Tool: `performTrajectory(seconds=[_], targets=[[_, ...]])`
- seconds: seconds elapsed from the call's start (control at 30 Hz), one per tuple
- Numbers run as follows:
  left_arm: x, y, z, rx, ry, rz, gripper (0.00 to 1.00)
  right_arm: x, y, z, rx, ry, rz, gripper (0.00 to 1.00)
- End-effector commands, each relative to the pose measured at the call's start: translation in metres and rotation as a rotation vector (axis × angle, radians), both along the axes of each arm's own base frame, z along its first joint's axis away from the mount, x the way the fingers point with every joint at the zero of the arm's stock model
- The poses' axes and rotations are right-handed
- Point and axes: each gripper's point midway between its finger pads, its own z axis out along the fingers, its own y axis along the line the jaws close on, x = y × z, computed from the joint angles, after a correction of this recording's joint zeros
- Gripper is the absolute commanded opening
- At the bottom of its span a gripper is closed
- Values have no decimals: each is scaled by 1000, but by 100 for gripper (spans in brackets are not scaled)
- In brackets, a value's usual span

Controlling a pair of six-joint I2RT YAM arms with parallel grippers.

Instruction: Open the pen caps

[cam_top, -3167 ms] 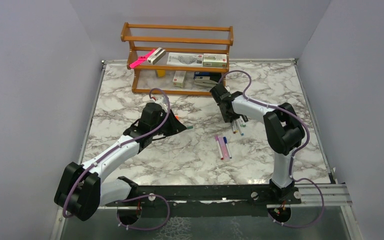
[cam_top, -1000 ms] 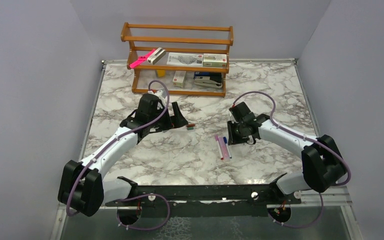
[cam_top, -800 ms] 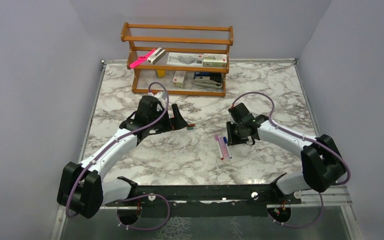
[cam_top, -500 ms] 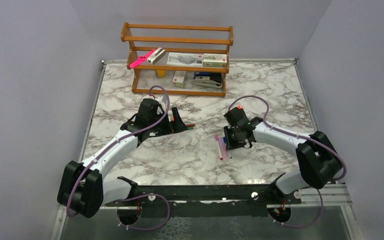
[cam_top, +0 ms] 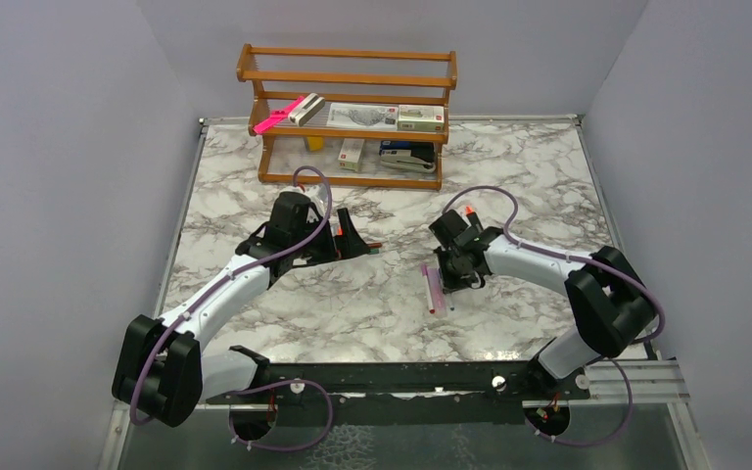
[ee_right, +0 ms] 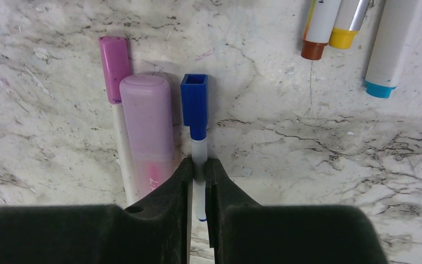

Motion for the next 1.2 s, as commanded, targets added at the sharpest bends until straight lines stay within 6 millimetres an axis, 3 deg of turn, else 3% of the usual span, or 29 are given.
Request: performTrajectory(seconds=[0.0, 0.2, 0.3, 0.5, 0.63, 0.83, 1.17], targets=[[-4, -8, 14, -62, -27, -34, 99, -1, -6, -6, -35, -4, -29, 5], [-13, -27, 31, -203, -28, -93, 99, 1, -5, 17, 5, -55, -32, 1], [-17, -40, 43, -285, -34, -114, 99, 7, 4, 46, 71, -111, -23, 1], [-27, -75, 60, -403, -33, -159, 99, 10, 39, 119, 320, -216, 53, 1], [-32, -101, 65, -396, -46, -172, 99, 5, 56, 149, 446, -234, 90, 1], [-30, -119, 63, -403, -46, -106, 99, -1, 67, 162, 526, -225, 116, 1], [-15, -127, 59, -411, -58, -16, 99, -10, 72, 154, 557, -193, 128, 1]])
